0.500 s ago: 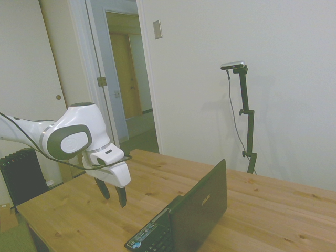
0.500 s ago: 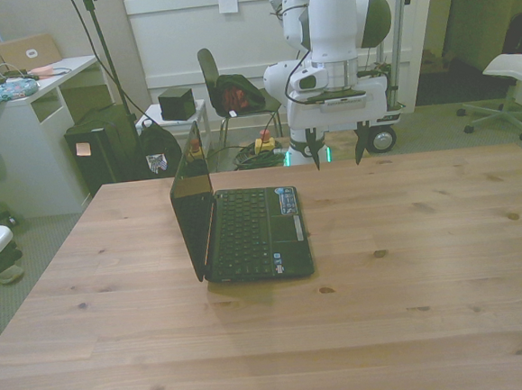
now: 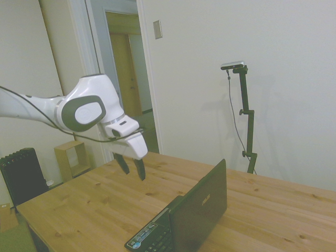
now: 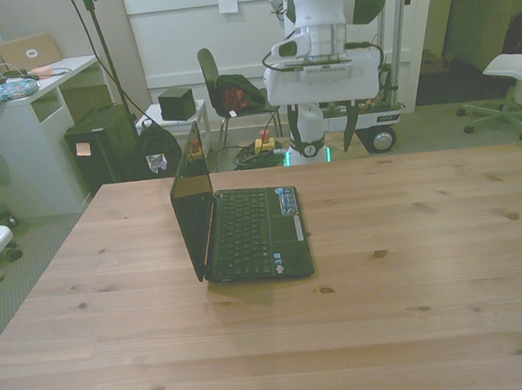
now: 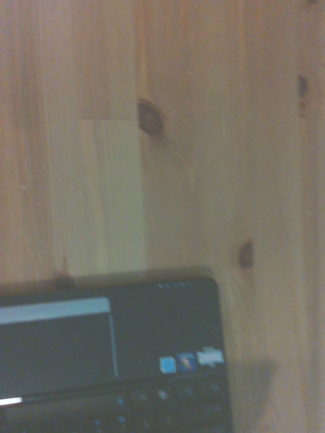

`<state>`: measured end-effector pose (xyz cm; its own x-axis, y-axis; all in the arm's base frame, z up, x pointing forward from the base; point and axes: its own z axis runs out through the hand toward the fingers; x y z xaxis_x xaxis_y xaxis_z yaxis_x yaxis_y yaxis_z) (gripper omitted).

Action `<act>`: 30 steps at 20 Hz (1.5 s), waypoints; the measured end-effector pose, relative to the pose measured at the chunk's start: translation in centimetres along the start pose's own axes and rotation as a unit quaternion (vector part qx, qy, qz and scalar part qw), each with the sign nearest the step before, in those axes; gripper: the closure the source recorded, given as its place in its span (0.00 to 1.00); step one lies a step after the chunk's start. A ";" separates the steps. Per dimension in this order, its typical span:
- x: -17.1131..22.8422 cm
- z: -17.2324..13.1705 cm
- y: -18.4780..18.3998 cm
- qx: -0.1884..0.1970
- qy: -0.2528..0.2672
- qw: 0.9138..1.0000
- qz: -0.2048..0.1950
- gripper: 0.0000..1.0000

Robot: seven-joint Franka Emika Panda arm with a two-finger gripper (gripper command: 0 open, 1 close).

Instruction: Close the laptop

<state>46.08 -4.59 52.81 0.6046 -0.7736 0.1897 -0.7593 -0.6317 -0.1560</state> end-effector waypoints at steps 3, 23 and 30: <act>3.2 -3.7 0.3 0.008 0.014 1.000 0.023 0.00; 24.5 -5.7 22.3 0.008 0.005 0.983 0.185 0.00; 26.8 -0.9 24.2 -0.004 -0.025 0.980 0.197 1.00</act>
<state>43.71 -40.56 55.05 0.2742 -0.9592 0.0688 -0.9380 -0.2825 -0.2007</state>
